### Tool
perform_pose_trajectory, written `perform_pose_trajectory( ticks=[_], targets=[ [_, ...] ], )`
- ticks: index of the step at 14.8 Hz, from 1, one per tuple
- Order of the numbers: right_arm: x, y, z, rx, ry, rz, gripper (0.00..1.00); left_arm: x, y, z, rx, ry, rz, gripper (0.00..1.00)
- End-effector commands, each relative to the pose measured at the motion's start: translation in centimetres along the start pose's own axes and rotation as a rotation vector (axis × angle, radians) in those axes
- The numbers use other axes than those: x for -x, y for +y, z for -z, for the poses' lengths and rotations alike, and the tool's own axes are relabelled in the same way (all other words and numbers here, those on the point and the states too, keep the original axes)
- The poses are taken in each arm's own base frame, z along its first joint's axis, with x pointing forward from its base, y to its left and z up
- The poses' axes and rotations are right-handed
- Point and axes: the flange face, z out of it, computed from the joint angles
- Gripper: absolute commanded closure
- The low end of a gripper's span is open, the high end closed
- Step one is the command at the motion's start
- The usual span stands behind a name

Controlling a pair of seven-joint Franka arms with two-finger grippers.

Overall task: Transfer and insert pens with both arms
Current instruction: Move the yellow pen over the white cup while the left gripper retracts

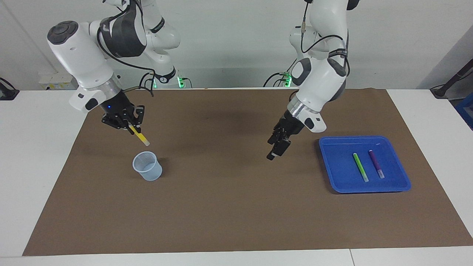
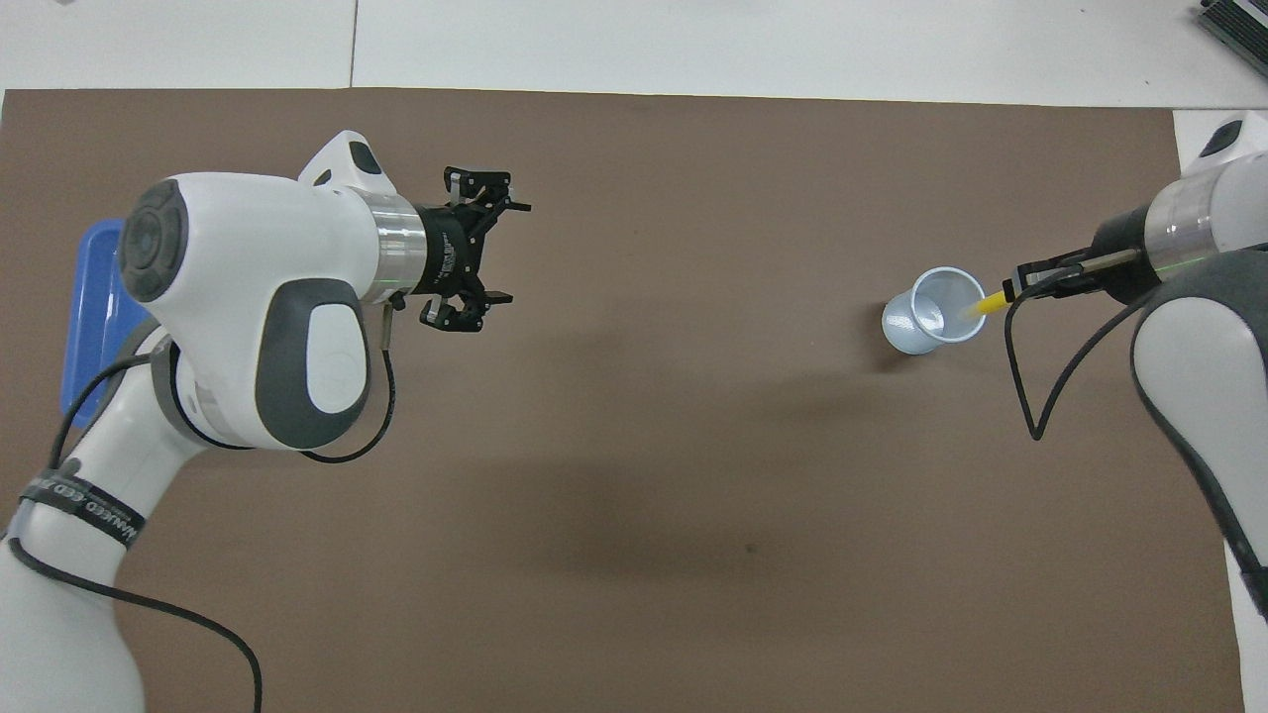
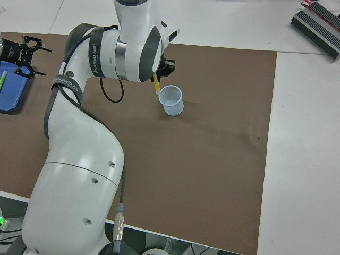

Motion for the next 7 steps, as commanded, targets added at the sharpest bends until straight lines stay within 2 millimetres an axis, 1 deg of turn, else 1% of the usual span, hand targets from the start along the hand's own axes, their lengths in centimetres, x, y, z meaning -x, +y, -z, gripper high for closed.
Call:
perform_pose_trajectory(
  ticks=[1, 2, 4, 5, 7],
  targets=[
    [-1.4, 0.8, -2.7, 0.042, -0.002, 0.03, 1.0, -3.4, -0.8, 2.5, -0.062, 0.027, -0.053, 0.0],
    [-1.8, 0.9, -3.6, 0.047, 0.001, 0.032, 1.0, -4.8, -1.0, 3.2, -0.08, 0.048, -0.088, 0.0],
    [-2.4, 1.4, -5.7, 0.061, -0.007, 0.036, 1.0, -6.8, -1.5, 4.3, -0.1, 0.048, -0.171, 0.0],
    [-2.5, 1.6, -6.5, 0.061, -0.012, 0.033, 1.0, -8.4, -1.8, 5.0, -0.11, 0.047, -0.192, 0.0],
    [-2.9, 1.9, -7.9, 0.074, -0.009, 0.039, 1.0, -11.5, -2.8, 6.6, -0.141, 0.04, -0.17, 0.0]
  ],
)
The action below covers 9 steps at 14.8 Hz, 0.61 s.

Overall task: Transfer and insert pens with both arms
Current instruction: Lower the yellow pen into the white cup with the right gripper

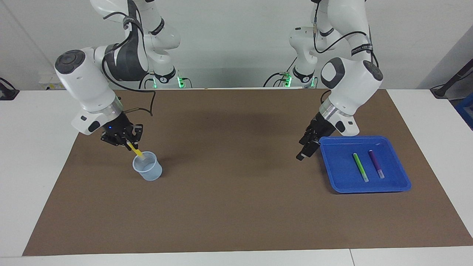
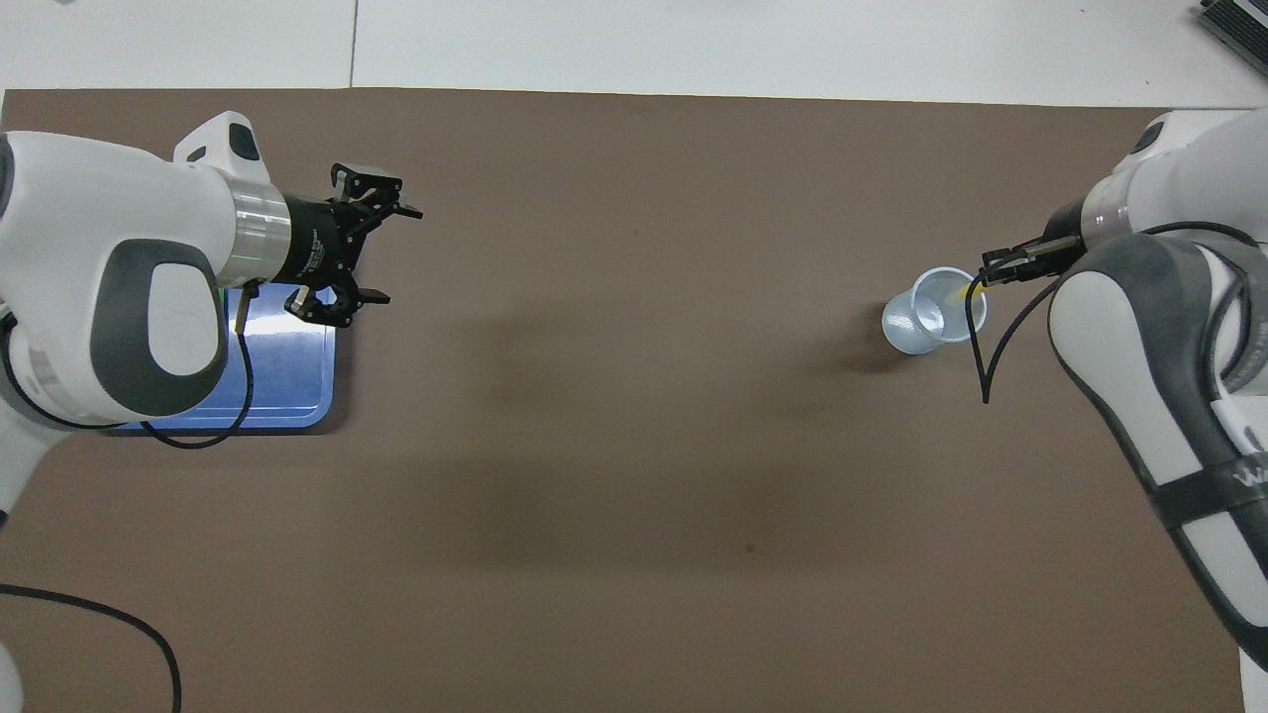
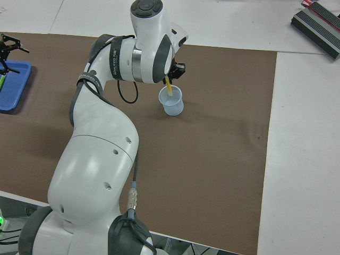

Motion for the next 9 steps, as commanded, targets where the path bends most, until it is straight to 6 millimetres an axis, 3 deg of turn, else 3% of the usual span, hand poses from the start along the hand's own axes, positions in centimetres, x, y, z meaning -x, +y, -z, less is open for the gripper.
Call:
perform_pose_trajectory(
  ticks=[1, 5, 7, 9],
  targets=[
    [-0.4, 0.5, -1.7, 0.025, 0.006, 0.023, 1.0, -2.4, -2.1, 2.0, -0.059, -0.008, -0.074, 0.0],
    [-0.6, 0.7, -5.3, 0.031, 0.016, 0.019, 0.98, -3.9, -3.2, 2.9, -0.153, 0.04, -0.22, 0.0],
    [-0.8, 0.9, -6.3, 0.031, 0.019, 0.008, 0.79, -3.9, -3.0, 3.3, -0.167, 0.046, -0.226, 0.0],
    [-0.8, 0.9, -6.9, 0.03, 0.015, -0.008, 0.5, -4.3, -2.7, 3.4, -0.141, 0.069, -0.221, 0.0]
  ],
)
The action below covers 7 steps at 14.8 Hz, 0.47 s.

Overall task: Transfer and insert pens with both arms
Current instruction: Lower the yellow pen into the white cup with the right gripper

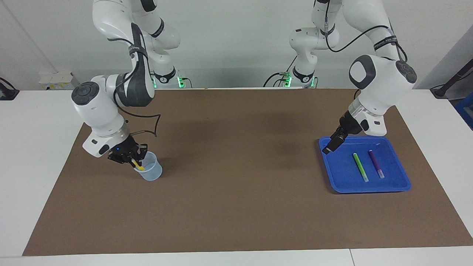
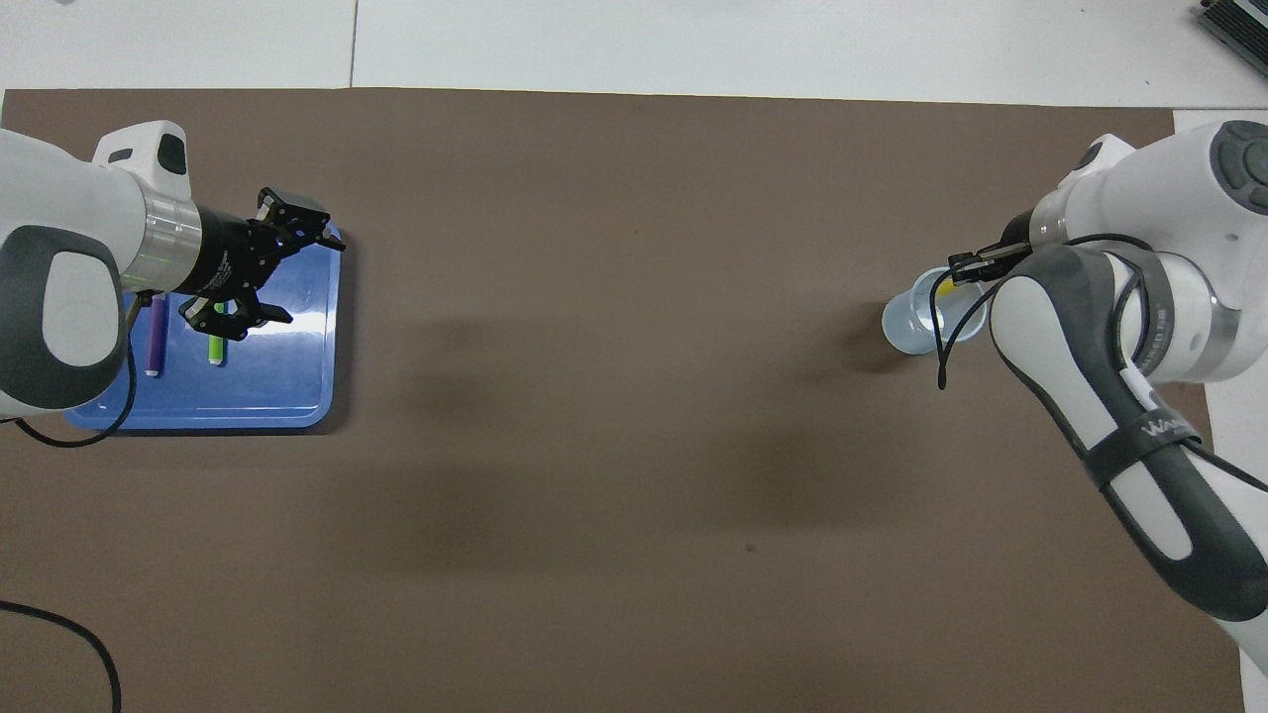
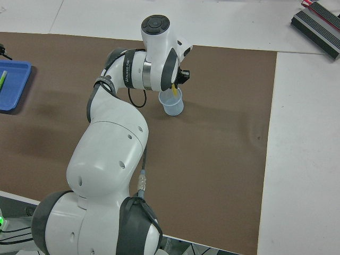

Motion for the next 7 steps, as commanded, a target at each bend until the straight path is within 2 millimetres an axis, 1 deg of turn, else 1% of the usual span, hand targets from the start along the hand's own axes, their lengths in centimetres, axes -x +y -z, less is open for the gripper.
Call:
perform_pose_trajectory(
  ticks=[1, 2, 3, 4, 5, 7],
  targets=[
    [0.2, 0.2, -0.4, 0.021, 0.002, -0.01, 0.41, -0.2, -0.3, 0.6, -0.004, 0.023, -0.008, 0.0],
    [0.2, 0.2, -0.2, 0.021, 0.002, -0.013, 0.32, -0.2, -0.4, 0.4, -0.005, 0.022, -0.007, 0.0],
    [0.1, 0.2, 0.0, 0.02, -0.001, -0.015, 0.25, 0.0, 0.0, 0.4, 0.001, 0.027, -0.011, 0.0],
    [0.0, 0.3, 0.3, 0.019, -0.001, -0.017, 0.21, 0.2, 0.3, 0.4, 0.007, 0.033, -0.019, 0.0],
    [0.1, 0.2, 0.8, 0.017, -0.012, -0.017, 0.21, -0.4, -0.1, 0.6, 0.013, 0.04, -0.008, 0.0],
    [0.0, 0.0, 3.2, 0.013, -0.039, -0.017, 0.17, -0.7, -0.5, 0.8, 0.007, 0.037, 0.0, 0.0]
  ],
)
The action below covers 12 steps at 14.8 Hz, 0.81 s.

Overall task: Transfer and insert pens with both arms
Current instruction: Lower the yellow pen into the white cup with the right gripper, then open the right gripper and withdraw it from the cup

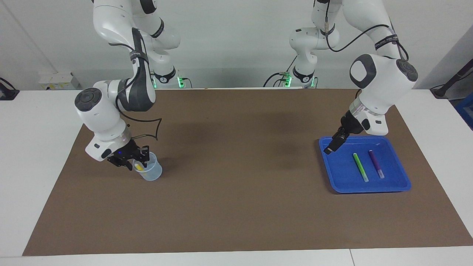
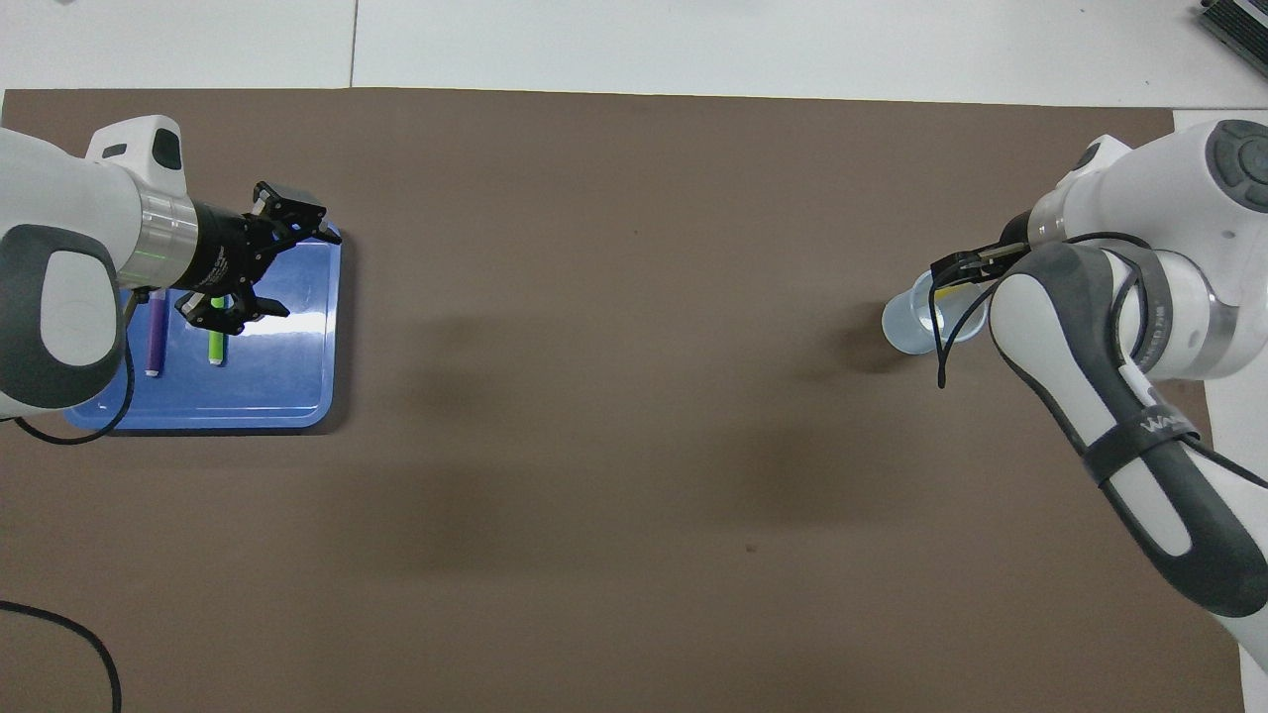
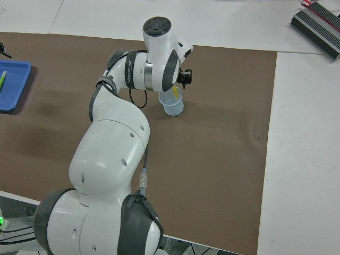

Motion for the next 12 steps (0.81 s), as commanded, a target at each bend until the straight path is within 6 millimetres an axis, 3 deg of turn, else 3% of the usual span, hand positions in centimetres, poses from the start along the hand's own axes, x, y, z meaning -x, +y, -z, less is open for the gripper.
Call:
perform_pose_trajectory(
  ticks=[1, 5, 7, 8, 10, 12],
  targets=[
    [0.3, 0.0, 4.4, 0.013, -0.033, -0.022, 0.17, -0.4, -0.5, 0.7, 0.0, 0.025, -0.002, 0.0],
    [3.2, -0.6, 11.9, 0.014, -0.036, -0.023, 0.13, -0.8, -0.8, 0.6, -0.123, 0.136, -0.125, 0.0],
    [5.1, -1.1, 15.5, 0.016, -0.038, -0.022, 0.12, -1.7, -1.4, 0.9, -0.131, 0.142, -0.222, 0.0],
    [6.0, -1.3, 17.2, 0.018, -0.029, -0.021, 0.11, -3.3, -2.6, 1.4, -0.138, 0.141, -0.3, 0.0],
    [7.0, -1.5, 18.8, 0.019, -0.037, -0.022, 0.07, -5.6, -4.9, 2.2, -0.158, 0.132, -0.49, 0.0],
    [7.3, -1.6, 18.8, 0.018, -0.058, -0.022, 0.0, -7.5, -6.8, 2.8, -0.166, 0.138, -0.621, 0.0]
  ],
)
